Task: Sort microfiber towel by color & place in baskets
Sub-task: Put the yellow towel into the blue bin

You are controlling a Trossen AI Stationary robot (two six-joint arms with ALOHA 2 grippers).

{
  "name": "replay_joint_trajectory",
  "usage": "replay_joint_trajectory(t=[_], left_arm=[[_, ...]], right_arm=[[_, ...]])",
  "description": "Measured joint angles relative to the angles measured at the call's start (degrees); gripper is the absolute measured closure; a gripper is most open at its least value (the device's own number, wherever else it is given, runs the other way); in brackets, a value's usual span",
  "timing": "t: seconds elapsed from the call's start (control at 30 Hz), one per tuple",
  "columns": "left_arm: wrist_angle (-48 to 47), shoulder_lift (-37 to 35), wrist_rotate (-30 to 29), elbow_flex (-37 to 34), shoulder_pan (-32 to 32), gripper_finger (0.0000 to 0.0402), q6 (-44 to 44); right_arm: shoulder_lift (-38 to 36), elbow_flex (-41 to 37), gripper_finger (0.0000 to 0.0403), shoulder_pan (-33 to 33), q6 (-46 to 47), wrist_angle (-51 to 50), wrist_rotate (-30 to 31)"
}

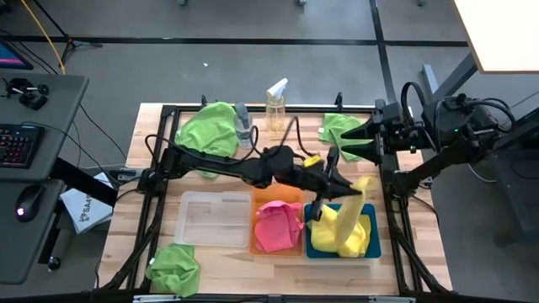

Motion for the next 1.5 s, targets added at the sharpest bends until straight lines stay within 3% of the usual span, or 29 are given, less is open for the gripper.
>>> replay_joint_trajectory(t=[0.23, 0.4, 0.67, 0.87, 1.0, 1.17, 1.3, 1.5], left_arm=[[-11.0, 1.5, 0.1, 0.0, -3.3, 0.0401, 3.8], [-12.9, 6.1, -2.4, -0.1, -4.5, 0.0401, 4.1], [-11.5, 9.3, -11.6, -0.1, -2.9, 0.0401, 4.6], [-20.7, 9.2, -22.2, -0.1, -1.3, 0.0401, 5.9], [-29.2, 9.4, -18.5, -0.1, -2.5, 0.0401, 4.5], [-26.6, 13.0, -14.5, -0.1, -6.0, 0.0401, 2.5], [-24.7, 16.0, -14.8, -0.1, -7.9, 0.0401, -2.0], [-31.8, 17.7, -17.0, -0.1, -7.4, 0.0398, -10.8]], right_arm=[[0.0, 0.0, 0.0256, 0.0, -0.3, 0.0, 0.2], [0.0, 0.0, 0.0256, 0.0, -0.1, 0.0, 0.2], [0.0, 0.0, 0.0256, 0.0, 1.5, 0.0, 1.7], [0.2, 0.0, 0.0256, 0.0, 1.5, 0.0, 2.0], [0.2, 0.0, 0.0256, 0.0, 1.5, -0.1, 2.0], [0.2, 0.0, 0.0256, 0.0, 1.2, -1.2, 2.8], [0.2, 0.0, 0.0256, 0.0, 1.5, -2.5, 4.7], [0.2, 0.0, 0.0256, 0.0, 1.5, -2.6, 4.8]])
